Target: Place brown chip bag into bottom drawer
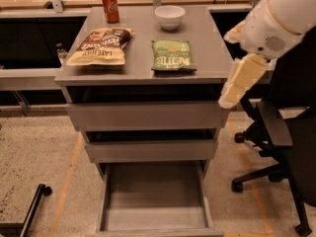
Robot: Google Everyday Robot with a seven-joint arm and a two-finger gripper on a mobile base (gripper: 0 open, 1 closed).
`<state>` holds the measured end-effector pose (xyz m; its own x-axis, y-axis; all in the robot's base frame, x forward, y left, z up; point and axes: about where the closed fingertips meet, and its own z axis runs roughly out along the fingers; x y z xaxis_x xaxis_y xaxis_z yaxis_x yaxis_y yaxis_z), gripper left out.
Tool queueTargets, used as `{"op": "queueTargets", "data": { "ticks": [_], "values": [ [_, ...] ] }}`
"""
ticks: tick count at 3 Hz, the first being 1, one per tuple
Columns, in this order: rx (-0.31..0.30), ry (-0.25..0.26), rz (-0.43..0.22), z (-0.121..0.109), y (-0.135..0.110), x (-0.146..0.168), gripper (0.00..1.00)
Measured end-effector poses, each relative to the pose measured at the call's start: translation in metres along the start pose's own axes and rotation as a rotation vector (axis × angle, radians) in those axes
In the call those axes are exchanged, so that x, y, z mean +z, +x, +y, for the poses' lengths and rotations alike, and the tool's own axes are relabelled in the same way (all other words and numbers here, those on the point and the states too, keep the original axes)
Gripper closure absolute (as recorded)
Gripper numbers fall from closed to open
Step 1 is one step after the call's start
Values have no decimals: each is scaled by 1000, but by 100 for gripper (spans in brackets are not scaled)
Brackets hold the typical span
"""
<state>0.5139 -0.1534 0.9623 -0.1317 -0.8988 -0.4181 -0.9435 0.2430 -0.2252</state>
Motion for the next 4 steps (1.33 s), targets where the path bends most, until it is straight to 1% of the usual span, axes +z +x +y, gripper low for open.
{"op": "queueTargets", "data": {
  "ticks": [1,2,3,4],
  "values": [
    [3,-3,-4,-1,1,2,0],
    [42,-10,5,0,4,6,0],
    [114,-26,-96,-9,-17,38,0],
    [116,4,-256,-47,-71,72,0]
  ]
}}
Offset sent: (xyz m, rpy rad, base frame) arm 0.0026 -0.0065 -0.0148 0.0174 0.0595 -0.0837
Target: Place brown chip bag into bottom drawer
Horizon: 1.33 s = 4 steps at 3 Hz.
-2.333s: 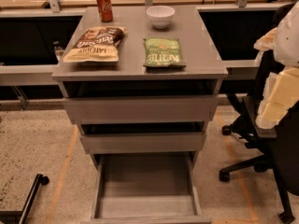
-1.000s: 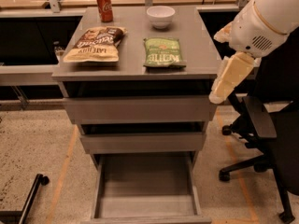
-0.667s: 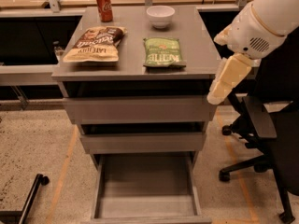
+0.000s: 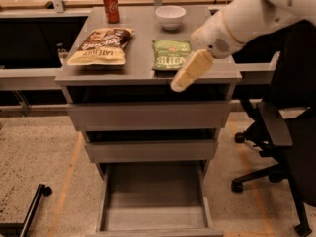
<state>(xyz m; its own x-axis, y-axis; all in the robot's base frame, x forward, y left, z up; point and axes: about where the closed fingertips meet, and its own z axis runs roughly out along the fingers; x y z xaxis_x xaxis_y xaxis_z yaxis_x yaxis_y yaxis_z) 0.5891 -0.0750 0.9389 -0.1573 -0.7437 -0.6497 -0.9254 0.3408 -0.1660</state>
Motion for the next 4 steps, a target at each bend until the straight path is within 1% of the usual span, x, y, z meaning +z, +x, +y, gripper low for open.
{"op": "queueTargets", "data": {
  "ticks": [1,2,3,4],
  "values": [
    [-2,-19,-137,-30,-45,47,0],
    [18,-25,-143,-31,-41,53,0],
    [93,-19,-163,-31,-35,59,0],
    [125,-3,-268,-49,-74,95,0]
  ]
}}
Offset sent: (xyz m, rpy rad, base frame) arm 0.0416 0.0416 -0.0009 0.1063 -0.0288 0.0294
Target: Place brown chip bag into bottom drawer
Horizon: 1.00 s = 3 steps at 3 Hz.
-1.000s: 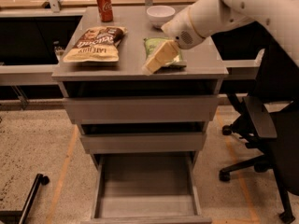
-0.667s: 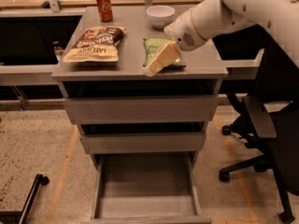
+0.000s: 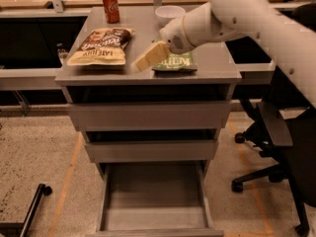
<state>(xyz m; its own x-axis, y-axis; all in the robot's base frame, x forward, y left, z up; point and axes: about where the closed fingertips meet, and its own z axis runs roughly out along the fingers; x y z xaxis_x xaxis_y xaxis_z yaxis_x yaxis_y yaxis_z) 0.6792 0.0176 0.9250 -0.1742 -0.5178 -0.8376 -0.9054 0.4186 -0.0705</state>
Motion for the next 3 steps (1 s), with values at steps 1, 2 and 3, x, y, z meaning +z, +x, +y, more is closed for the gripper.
{"op": "queueTargets", "data": {
  "ticks": [1,2,3],
  "values": [
    [35,-27,-167,-24,-41,73,0],
    [85,-93,-282,-37,-69,109,0],
    [121,-35,-336,-59,-81,85,0]
  ]
}}
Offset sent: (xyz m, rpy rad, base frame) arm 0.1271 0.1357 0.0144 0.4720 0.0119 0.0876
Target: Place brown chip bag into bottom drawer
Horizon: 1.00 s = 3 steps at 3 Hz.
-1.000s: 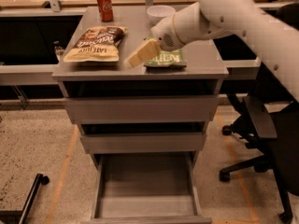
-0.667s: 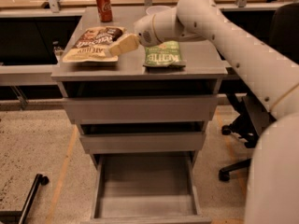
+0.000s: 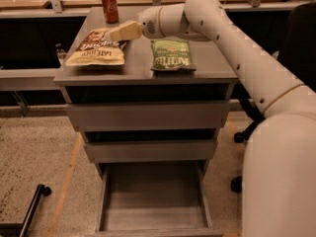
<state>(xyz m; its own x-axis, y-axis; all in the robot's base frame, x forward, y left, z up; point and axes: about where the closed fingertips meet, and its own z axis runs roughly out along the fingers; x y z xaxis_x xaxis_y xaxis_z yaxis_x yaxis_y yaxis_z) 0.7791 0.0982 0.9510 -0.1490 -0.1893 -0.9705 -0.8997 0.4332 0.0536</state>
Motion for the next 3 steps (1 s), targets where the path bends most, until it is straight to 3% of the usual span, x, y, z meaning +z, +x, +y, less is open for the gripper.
{"op": "queueTargets", "data": {
  "ticks": [1,3],
  "values": [
    [21,-34,43,29,30,27,0],
    [59,-49,113,45,69,57,0]
  ]
}}
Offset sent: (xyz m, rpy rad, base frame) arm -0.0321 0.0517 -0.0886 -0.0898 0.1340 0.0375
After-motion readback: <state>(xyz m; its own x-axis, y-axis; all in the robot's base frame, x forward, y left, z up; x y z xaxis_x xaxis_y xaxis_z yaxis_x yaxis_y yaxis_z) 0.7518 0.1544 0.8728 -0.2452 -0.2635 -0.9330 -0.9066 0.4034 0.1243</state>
